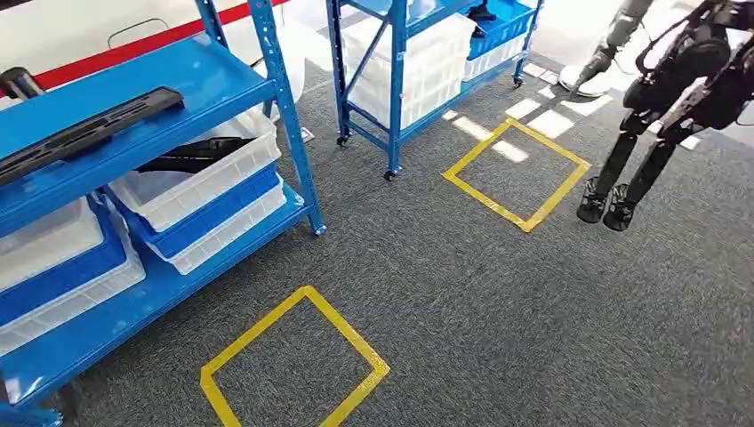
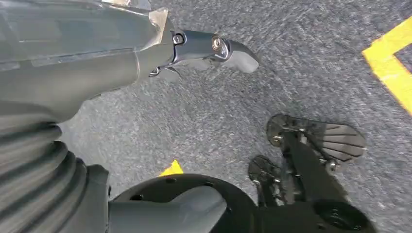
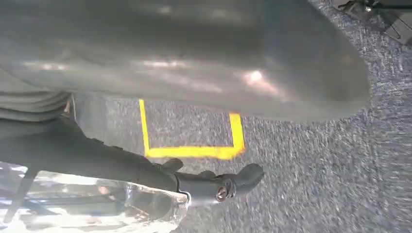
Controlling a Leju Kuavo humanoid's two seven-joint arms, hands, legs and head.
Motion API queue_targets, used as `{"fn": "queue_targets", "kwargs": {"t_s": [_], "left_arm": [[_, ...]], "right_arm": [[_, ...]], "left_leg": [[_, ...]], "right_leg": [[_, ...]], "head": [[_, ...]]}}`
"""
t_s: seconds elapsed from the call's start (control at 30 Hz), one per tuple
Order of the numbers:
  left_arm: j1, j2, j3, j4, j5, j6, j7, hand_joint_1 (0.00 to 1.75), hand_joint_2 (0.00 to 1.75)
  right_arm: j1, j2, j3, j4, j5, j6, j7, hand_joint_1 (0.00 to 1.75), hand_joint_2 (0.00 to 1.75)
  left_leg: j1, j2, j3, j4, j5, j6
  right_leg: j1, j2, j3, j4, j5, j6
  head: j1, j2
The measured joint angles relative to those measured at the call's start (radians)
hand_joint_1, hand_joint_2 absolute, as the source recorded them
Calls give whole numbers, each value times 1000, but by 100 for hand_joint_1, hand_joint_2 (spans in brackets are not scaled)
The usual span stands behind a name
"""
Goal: Take the parts from the cabinet and place them on the table.
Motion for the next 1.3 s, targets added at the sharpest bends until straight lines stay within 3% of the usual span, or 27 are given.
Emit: {"fn": "queue_targets", "kwargs": {"t_s": [0.1,0.13,0.17,0.2,0.27,0.3,0.33,0.4,0.43,0.47,0.5,0.6,0.63,0.67,0.7,0.77,0.8,0.83,0.9,0.93,0.97,1.0,1.1,1.13,1.2,1.27,1.3], "left_arm": [[3,1,0,0,-5,-1,0,0,175],[4,-2,0,0,-6,-1,0,0,175],[3,-2,0,0,-6,-1,0,0,175],[0,0,0,0,-7,-1,0,0,175],[-3,-2,0,0,-10,-1,-1,0,175],[-2,-2,0,0,-12,-1,-1,0,175],[0,-2,0,0,-13,-1,-1,0,175],[1,-5,0,0,-16,-1,-1,0,175],[0,-6,0,0,-19,-1,-2,0,175],[0,-5,0,0,-22,-2,-3,0,175],[0,-5,0,0,-22,-2,-3,0,175],[7,-5,0,0,-24,-4,-4,0,175],[8,-2,0,0,-25,-4,-4,0,175],[8,-3,0,0,-26,-4,-4,0,175],[6,-3,0,0,-27,-4,-4,0,175],[3,-4,0,0,-35,-4,-4,0,175],[4,-5,0,0,-36,-3,-4,0,175],[6,-5,0,0,-37,-2,-4,0,175],[7,-4,0,0,-40,-1,-4,0,175],[6,-4,-1,0,-41,-1,-4,0,175],[4,-3,-1,0,-41,0,-4,0,175],[-1,-2,-1,-1,-43,0,-4,0,175],[2,-2,-1,0,-46,2,-4,0,175],[2,-2,-1,0,-47,2,-4,0,175],[0,-4,-2,0,-47,3,-4,0,175],[-5,-5,-2,0,-47,4,-4,0,175],[-4,-5,-2,0,-47,4,-4,0,175]], "right_arm": [[-7,2,0,0,-1,0,0,0,0],[-9,2,0,0,-1,-1,1,0,0],[-7,1,0,0,-1,-1,1,0,0],[-6,2,0,0,-1,-1,1,0,0],[-2,-1,0,0,-1,2,1,0,0],[1,-1,0,0,-1,2,1,0,0],[2,-2,0,0,-1,2,1,0,0],[1,-3,0,0,-1,2,1,0,0],[1,-4,0,0,-2,2,1,0,0],[1,-3,0,0,-1,4,1,0,0],[0,-3,0,0,-1,5,1,0,0],[-6,-3,0,0,-1,5,0,0,0],[-6,-1,0,0,-1,5,0,0,0],[-5,-2,0,0,-1,4,0,0,0],[-4,-1,0,0,-1,4,-1,0,0],[2,-2,0,0,-1,4,-1,0,0],[3,-2,0,0,-1,4,-1,0,0],[3,-2,0,0,-1,4,-1,0,0],[-1,-2,0,0,-1,4,-1,0,0],[-2,-1,0,0,-1,3,-1,0,0],[-3,0,0,0,-1,2,-1,0,0],[-2,2,0,0,-1,2,-1,0,0],[-9,3,0,0,-5,1,-1,0,0],[-10,4,0,-1,-6,0,0,0,0],[-7,3,0,0,-6,0,-1,0,0],[-2,2,0,0,-7,0,-1,0,0],[0,2,0,0,-8,0,0,0,0]], "left_leg": [[-5,-32,0,-11,4,11],[9,-43,16,-27,16,17],[10,-53,17,-33,20,26],[11,-64,15,-33,21,30],[11,-94,13,-33,22,31],[11,-110,13,-32,22,31],[11,-125,14,-32,22,30],[15,-154,16,-29,22,25],[16,-168,15,-24,20,18],[11,-178,14,-18,17,9],[9,-184,11,-16,14,3],[16,-201,5,-22,21,-10],[20,-191,2,-11,15,-12],[13,-132,-13,22,-11,-17],[14,-99,-43,83,-49,-21],[18,-74,-120,241,-121,-27],[19,-69,-148,295,-133,-28],[19,-66,-146,289,-118,-27],[18,-57,-77,157,-43,-19],[15,-34,-25,66,-8,-10],[6,23,13,-2,2,3],[2,16,12,-7,-4,4],[-5,-17,7,-12,-1,12],[5,-32,22,-29,11,21],[12,-53,28,-43,23,30],[12,-84,24,-43,23,30],[12,-99,24,-43,23,30]], "right_leg": [[2,-29,11,-8,-4,13],[1,-6,6,4,-12,19],[-2,56,-7,43,-33,18],[-4,82,-40,107,-63,14],[-9,96,-121,263,-119,14],[-9,97,-143,299,-121,20],[-10,97,-140,280,-104,29],[-17,108,-79,137,-29,52],[-26,141,-34,34,12,63],[-27,173,-29,10,15,59],[-21,158,-31,1,21,43],[-20,137,-19,1,26,19],[-27,122,-19,-2,32,10],[-24,115,-18,-2,30,5],[-21,103,-17,-2,28,-3],[-14,72,-18,-2,25,-7],[-12,57,-19,-2,23,-9],[-11,45,-18,-2,23,-10],[-9,21,-13,-2,20,-13],[-8,11,-10,-2,16,-11],[-6,4,-7,-2,15,-11],[3,-6,-8,-2,9,-2],[-1,-36,5,-10,8,8],[7,-31,11,-10,4,16],[-2,75,-27,75,-42,11],[-8,95,-104,228,-105,6],[-9,96,-135,285,-119,10]], "head": [[-3,0],[-2,0],[0,0],[3,0],[3,0],[3,0],[4,0],[3,0],[4,0],[6,0],[7,0],[4,0],[5,0],[0,0],[-8,0],[-7,0],[-7,0],[-7,0],[-8,0],[-7,0],[-8,0],[-5,0],[-7,0],[-7,0],[-3,0],[1,0],[2,0]]}}
